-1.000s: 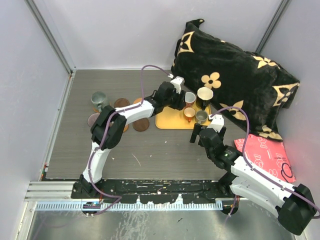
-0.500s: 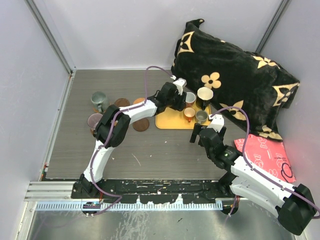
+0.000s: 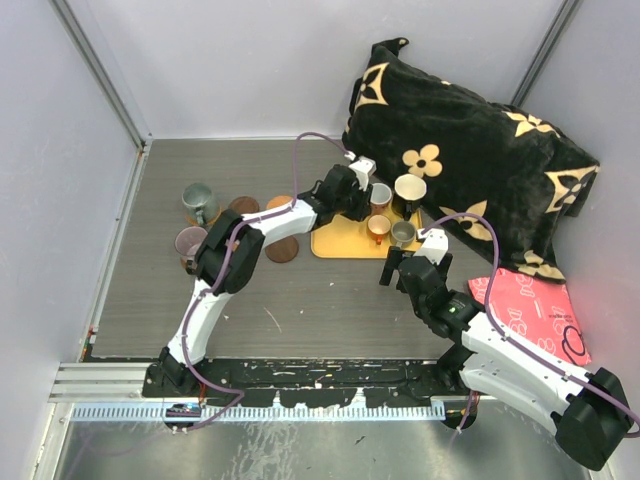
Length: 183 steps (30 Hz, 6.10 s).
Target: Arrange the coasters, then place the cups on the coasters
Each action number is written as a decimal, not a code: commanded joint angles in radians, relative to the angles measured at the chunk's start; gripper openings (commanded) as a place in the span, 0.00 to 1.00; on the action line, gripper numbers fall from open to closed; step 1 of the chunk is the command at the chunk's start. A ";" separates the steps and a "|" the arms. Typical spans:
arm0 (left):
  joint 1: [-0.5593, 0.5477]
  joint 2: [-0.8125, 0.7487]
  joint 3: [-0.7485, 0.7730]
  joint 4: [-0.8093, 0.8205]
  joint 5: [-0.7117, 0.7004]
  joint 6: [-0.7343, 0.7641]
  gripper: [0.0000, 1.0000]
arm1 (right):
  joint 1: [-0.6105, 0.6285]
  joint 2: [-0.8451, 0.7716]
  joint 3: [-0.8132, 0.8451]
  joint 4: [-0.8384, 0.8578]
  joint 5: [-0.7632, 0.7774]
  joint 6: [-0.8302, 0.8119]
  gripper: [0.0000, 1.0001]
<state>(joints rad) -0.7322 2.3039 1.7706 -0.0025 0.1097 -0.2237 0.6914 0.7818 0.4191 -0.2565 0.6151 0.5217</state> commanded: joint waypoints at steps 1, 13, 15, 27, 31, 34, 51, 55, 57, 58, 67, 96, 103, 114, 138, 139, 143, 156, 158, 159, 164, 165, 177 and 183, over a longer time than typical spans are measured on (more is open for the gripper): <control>-0.003 0.003 0.044 0.018 0.010 0.006 0.27 | -0.005 0.003 0.042 0.040 0.018 0.001 1.00; -0.004 -0.041 0.001 0.040 -0.026 0.014 0.00 | -0.004 -0.010 0.035 0.039 0.014 0.004 1.00; -0.005 -0.062 -0.015 0.045 -0.039 0.019 0.00 | -0.006 -0.012 0.035 0.039 0.013 0.004 1.00; -0.005 -0.263 -0.146 0.043 -0.146 0.064 0.00 | -0.006 -0.024 0.031 0.042 -0.007 0.006 1.00; -0.009 -0.351 -0.212 0.057 -0.179 0.061 0.00 | -0.005 -0.040 0.027 0.042 -0.014 0.006 1.00; -0.011 -0.413 -0.249 0.033 -0.233 0.059 0.00 | -0.006 -0.054 0.024 0.045 -0.021 0.006 1.00; 0.091 -0.772 -0.636 -0.020 -0.462 0.046 0.00 | -0.005 -0.136 -0.001 0.054 -0.072 0.011 1.00; 0.166 -0.772 -0.679 -0.019 -0.471 0.024 0.00 | -0.005 -0.136 -0.002 0.054 -0.074 0.013 1.00; 0.199 -0.760 -0.698 -0.012 -0.490 0.013 0.00 | -0.005 -0.135 -0.002 0.055 -0.074 0.013 1.00; 0.214 -0.750 -0.700 -0.011 -0.492 0.008 0.00 | -0.006 -0.133 -0.002 0.055 -0.072 0.013 1.00; 0.306 -0.700 -0.730 0.028 -0.542 -0.056 0.00 | -0.004 -0.119 0.000 0.063 -0.072 0.011 1.00; 0.410 -0.593 -0.701 0.080 -0.467 -0.105 0.00 | -0.005 -0.089 0.003 0.069 -0.067 0.010 1.00; 0.414 -0.574 -0.695 0.091 -0.462 -0.104 0.00 | -0.006 -0.079 0.004 0.071 -0.068 0.009 1.00; 0.419 -0.562 -0.705 0.071 -0.468 -0.131 0.00 | -0.005 -0.078 0.004 0.073 -0.067 0.010 1.00; 0.419 -0.584 -0.704 0.009 -0.500 -0.161 0.37 | -0.004 -0.131 -0.006 0.060 -0.071 0.011 1.00; 0.419 -0.590 -0.706 0.007 -0.503 -0.163 0.39 | -0.005 -0.133 -0.004 0.059 -0.071 0.012 1.00; 0.418 -0.629 -0.716 0.002 -0.506 -0.172 0.44 | -0.005 -0.140 -0.006 0.057 -0.069 0.013 1.00; 0.361 -0.790 -0.764 -0.043 -0.559 -0.189 0.48 | -0.006 -0.173 -0.009 0.048 -0.056 0.018 1.00; 0.329 -0.819 -0.773 -0.055 -0.572 -0.192 0.48 | -0.006 -0.180 -0.010 0.047 -0.054 0.018 1.00; 0.309 -0.832 -0.778 -0.059 -0.579 -0.193 0.48 | -0.006 -0.183 -0.010 0.046 -0.050 0.018 1.00; 0.176 -0.866 -0.791 -0.069 -0.618 -0.200 0.48 | -0.005 -0.190 -0.004 0.032 -0.029 0.023 1.00; 0.149 -0.865 -0.790 -0.068 -0.620 -0.206 0.48 | -0.006 -0.189 -0.002 0.028 -0.024 0.022 1.00; -0.154 -0.662 -0.642 -0.058 -0.624 -0.278 0.47 | -0.007 -0.237 0.008 -0.057 0.094 0.074 1.00; -0.234 -0.525 -0.548 -0.034 -0.607 -0.337 0.47 | -0.007 -0.278 0.020 -0.126 0.192 0.126 1.00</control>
<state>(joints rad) -0.9295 1.7283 1.1362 -0.0834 -0.4828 -0.5087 0.6884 0.5293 0.4088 -0.3489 0.7025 0.5903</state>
